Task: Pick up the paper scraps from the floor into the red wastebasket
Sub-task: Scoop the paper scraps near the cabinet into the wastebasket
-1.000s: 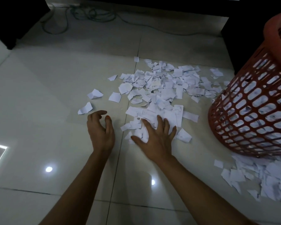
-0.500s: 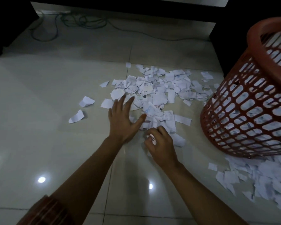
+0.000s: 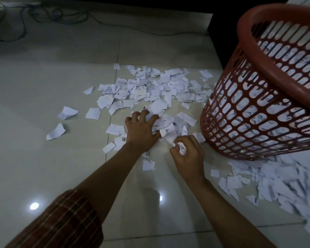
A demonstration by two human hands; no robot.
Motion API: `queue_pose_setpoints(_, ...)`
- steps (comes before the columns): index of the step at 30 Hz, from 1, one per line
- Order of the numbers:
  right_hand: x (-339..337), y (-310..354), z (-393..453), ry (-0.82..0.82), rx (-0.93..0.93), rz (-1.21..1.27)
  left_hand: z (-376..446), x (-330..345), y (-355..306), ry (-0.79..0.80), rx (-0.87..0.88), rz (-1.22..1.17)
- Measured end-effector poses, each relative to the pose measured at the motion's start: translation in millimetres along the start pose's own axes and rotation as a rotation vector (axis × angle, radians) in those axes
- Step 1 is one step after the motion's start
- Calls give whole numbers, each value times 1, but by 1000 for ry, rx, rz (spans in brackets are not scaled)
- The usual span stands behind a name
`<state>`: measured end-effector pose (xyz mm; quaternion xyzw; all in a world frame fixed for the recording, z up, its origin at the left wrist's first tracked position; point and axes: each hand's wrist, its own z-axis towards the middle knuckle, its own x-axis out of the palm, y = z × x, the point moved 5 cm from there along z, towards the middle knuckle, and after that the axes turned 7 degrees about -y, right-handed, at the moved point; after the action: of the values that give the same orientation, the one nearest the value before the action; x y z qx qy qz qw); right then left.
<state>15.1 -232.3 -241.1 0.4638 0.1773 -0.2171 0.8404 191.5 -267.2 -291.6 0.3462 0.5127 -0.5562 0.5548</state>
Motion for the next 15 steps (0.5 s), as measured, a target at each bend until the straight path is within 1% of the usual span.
queue_pose_setpoints(2,-1,5,3,1,-13,15,-1,-3,2,-30,-15,-14)
queue_pose_setpoints(9,-9,34,21,10,-55,73,-5,-21,9,25,-5,-170)
queue_pose_setpoints(13,-18,51,31,-7,-75,96,-13,-36,19,-12,-104,-342)
queue_pose_setpoints(15,-24,62,38,-17,-89,122,-13,-49,20,-81,-156,-382)
